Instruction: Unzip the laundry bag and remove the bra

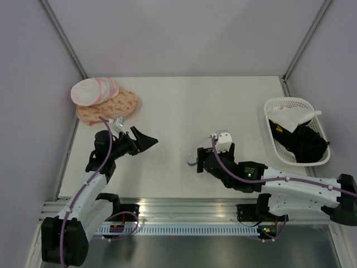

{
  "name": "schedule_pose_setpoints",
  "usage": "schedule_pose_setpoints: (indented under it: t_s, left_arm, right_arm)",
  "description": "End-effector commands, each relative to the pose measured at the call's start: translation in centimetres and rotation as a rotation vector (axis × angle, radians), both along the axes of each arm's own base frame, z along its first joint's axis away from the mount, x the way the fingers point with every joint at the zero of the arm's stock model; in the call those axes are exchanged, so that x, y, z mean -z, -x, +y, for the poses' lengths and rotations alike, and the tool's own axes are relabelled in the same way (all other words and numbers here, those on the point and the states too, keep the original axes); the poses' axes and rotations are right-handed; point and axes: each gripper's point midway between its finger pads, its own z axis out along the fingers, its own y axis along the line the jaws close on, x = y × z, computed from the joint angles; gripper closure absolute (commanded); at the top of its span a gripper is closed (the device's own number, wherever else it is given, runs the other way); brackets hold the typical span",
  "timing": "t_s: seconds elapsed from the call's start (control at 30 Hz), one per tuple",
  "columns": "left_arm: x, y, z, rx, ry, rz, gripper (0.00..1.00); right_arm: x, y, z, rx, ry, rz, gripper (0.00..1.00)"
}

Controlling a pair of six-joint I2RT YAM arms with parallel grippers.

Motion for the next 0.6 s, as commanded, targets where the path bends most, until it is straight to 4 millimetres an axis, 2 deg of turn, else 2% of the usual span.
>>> schedule_pose_setpoints:
  t_s: [0.0,0.1,0.2,0.27,0.3,0.43,0.57]
  left_arm:
    - [-0.1,0.6,-0.3,0.033,0.005,-0.039,0.0]
    - [0.4,0.9,-0.3,0.031,0.007,-0.03,0.0]
    - [0.9,1.2,-0.2,0.028,0.009,-0.019,0.0]
    - [1.1,1.4,-0.2,0.026,0.009,-0.01,0.0]
    - [1.2,1.4,-0.2,0.024,0.01,-0.008,0.0]
    - [1.5,1.7,-0.1,0.022,0.009,0.006,0.0]
    - [1.7,2.1,-0.2,0.028,0.014,0.018,0.0]
  right_arm:
    - [-0.9,-1.8,2.7,0.033,-0.098,0.042,0.02]
    - [-0.7,-3.0,3.9,0.099,-0.104,0.062,0.02]
    - [0.0,-3.6,3.0,0.225,-0.085,0.09,0.02]
    - [0.6,-4.0,1.8,0.317,-0.009,0.099,0.02]
    - [1.0,-4.1,1.9,0.363,-0.016,0.111,0.02]
    - [2.7,-3.4,-0.6,0.465,0.077,0.133,0.02]
    - [4.5,-2.3,-2.5,0.52,0.079,0.168,0.02]
